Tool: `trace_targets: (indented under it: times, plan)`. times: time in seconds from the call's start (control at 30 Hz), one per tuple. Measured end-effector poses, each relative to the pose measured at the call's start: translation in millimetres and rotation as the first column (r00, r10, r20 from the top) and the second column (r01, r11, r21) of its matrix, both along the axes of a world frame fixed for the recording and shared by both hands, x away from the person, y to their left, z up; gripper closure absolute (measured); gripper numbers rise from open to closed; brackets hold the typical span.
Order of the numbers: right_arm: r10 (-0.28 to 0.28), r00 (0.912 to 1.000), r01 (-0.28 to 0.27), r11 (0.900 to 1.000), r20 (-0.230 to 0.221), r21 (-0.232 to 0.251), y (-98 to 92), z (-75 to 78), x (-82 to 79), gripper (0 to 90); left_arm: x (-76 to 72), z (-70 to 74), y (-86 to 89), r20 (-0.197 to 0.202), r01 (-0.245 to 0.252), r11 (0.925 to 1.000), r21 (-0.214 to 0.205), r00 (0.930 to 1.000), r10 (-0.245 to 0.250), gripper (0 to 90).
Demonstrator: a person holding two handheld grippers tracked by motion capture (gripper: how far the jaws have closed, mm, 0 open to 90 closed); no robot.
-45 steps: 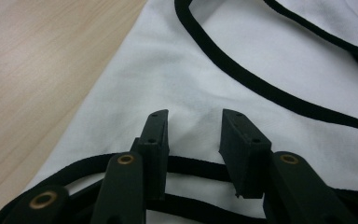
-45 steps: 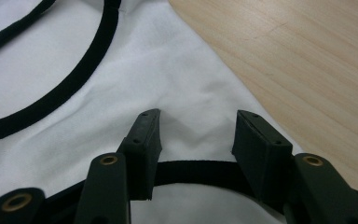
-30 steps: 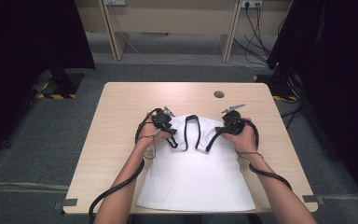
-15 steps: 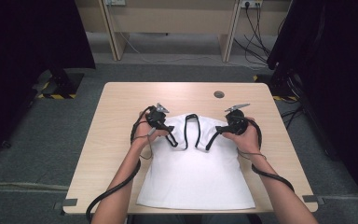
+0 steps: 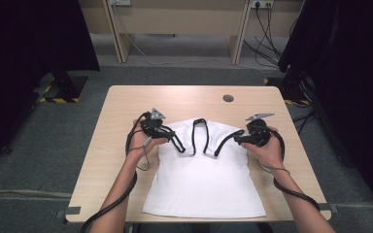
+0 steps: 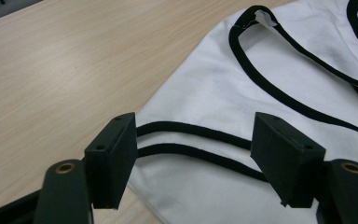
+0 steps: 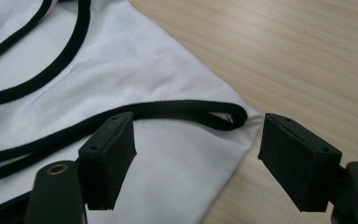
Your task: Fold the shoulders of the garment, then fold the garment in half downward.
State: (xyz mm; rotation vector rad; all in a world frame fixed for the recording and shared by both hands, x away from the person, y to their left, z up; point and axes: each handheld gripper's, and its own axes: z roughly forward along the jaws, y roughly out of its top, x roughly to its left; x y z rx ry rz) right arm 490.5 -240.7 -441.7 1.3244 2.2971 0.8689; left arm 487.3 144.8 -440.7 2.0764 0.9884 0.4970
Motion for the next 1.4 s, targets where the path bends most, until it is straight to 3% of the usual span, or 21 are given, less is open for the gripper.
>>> trace_targets:
  times: [0.3, 0.6, 0.97, 1.17, 1.4]
  plan:
    - [-0.037, 0.9991, 0.036, 0.9988, 0.02, 0.032, -29.1, 1.0, -21.1, 24.2, -22.4, 2.0, 19.2, 0.03, -0.026, 0.9994, -0.024, 0.9992, 0.027, 29.3]
    - [-0.101, 0.9941, 0.098, 0.9926, 0.038, 0.071, -70.1, 1.4, -50.5, 22.1, -42.1, 0.6, 35.4, 0.041, -0.047, 0.9981, -0.039, 0.998, 0.049, 28.4]
    - [-0.181, 0.9828, 0.178, 0.98, 0.034, 0.089, -117.5, -6.7, -79.0, 21.4, -49.6, -3.5, 44.7, 0.041, -0.066, 0.9967, -0.048, 0.9968, 0.068, 28.3]
    - [-0.195, 0.9803, 0.192, 0.9769, 0.028, 0.094, -126.0, -9.8, -82.9, 21.3, -47.8, -4.7, 46.6, 0.038, -0.074, 0.9961, -0.049, 0.9964, 0.076, 28.2]
    - [-0.176, 0.9838, 0.172, 0.9804, 0.035, 0.097, -119.3, -4.6, -79.3, 20.9, -42.7, -2.2, 47.3, 0.032, -0.079, 0.9956, -0.051, 0.9962, 0.081, 28.2]
